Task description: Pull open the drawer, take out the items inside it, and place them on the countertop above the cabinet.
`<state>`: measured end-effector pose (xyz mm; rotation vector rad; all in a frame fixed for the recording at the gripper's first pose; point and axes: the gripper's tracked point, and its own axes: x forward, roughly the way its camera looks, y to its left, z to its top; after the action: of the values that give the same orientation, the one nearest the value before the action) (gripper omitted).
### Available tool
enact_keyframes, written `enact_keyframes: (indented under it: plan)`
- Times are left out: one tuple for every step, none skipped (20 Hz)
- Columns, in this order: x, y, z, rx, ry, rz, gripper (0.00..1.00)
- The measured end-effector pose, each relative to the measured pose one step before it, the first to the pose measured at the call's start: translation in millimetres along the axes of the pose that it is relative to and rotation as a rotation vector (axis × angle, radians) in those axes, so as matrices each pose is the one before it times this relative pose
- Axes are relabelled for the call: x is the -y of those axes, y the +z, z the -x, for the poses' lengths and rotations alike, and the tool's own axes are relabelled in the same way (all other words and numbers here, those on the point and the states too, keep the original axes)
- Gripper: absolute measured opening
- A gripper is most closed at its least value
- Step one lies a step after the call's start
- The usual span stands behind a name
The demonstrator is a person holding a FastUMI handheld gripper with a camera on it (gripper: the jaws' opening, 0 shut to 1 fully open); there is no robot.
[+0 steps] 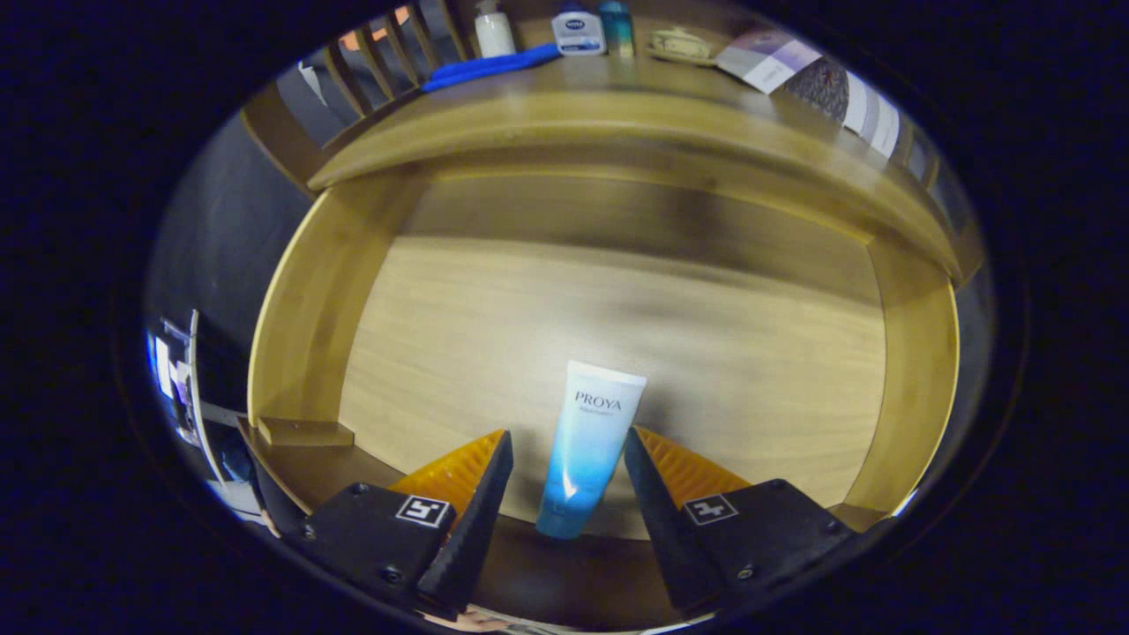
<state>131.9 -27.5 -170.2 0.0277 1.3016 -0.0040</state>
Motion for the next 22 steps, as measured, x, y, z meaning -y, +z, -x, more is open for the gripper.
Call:
enact_keyframes:
  plan:
    - [0.58, -2.30, -4.41, -0.01642, -0.01428, 0.00486, 0.81]
    - [2.37, -0.62, -1.39, -0.00837, -0.02070, 0.01122, 0.80]
    - [0.61, 0.37, -1.75, -0.00521, -0.00986, 0.01161, 0.80]
    - [0.54, -0.14, -2.02, -0.00772, -0.00455, 0.00546, 0.80]
    - [0.69, 0.35, -2.68, -0.00620, -0.00037, -0.00712, 0.80]
    - [0.67, 0.36, 0.03, -0.01068, 0.00197, -0.01251, 0.79]
    - [2.09, 2.11, -2.92, 0.00551, -0.00630, -0.00697, 0.78]
    - [3.59, 1.06, 0.48, 0.00138, -0.00982, -0.00570, 0.77]
    - [1.27, 0.61, 0.13, -0.00009, -0.00692, -0.00734, 0.74]
    - [1.79, 0.83, 0.88, 0.00526, -0.00546, -0.00961, 0.69]
    - [0.23, 1.50, 0.08, 0.01033, 0.00263, -0.00746, 0.65]
    - [-0.02, 0.53, -1.56, 0.01183, 0.00619, -0.00549, 0.60]
    - [0.32, 1.40, 1.28, 0.01542, 0.00755, -0.01135, 0.58]
    - [1.74, -0.31, 1.43, 0.01279, 0.00085, -0.00853, 0.56]
    - [1.95, 1.75, 3.83, 0.01691, -0.00771, -0.00455, 0.54]
    - [3.13, 1.05, 4.32, 0.01669, -0.01041, 0.00235, 0.53]
    - [-0.82, 2.95, 6.12, 0.01691, -0.00233, 0.00294, 0.52]
    - [-2.26, 3.05, 6.65, 0.01927, 0.00491, -0.00454, 0.52]
    - [-1.77, 4.82, 9.02, 0.01973, 0.00627, -0.00335, 0.51]
    - [2.20, 5.75, 11.21, 0.02535, 0.00306, -0.00359, 0.50]
    - [1.97, 7.82, 10.91, 0.02471, 0.00222, -0.00327, 0.49]
    - [0.22, 6.99, 9.24, 0.02266, 0.00376, -0.00268, 0.48]
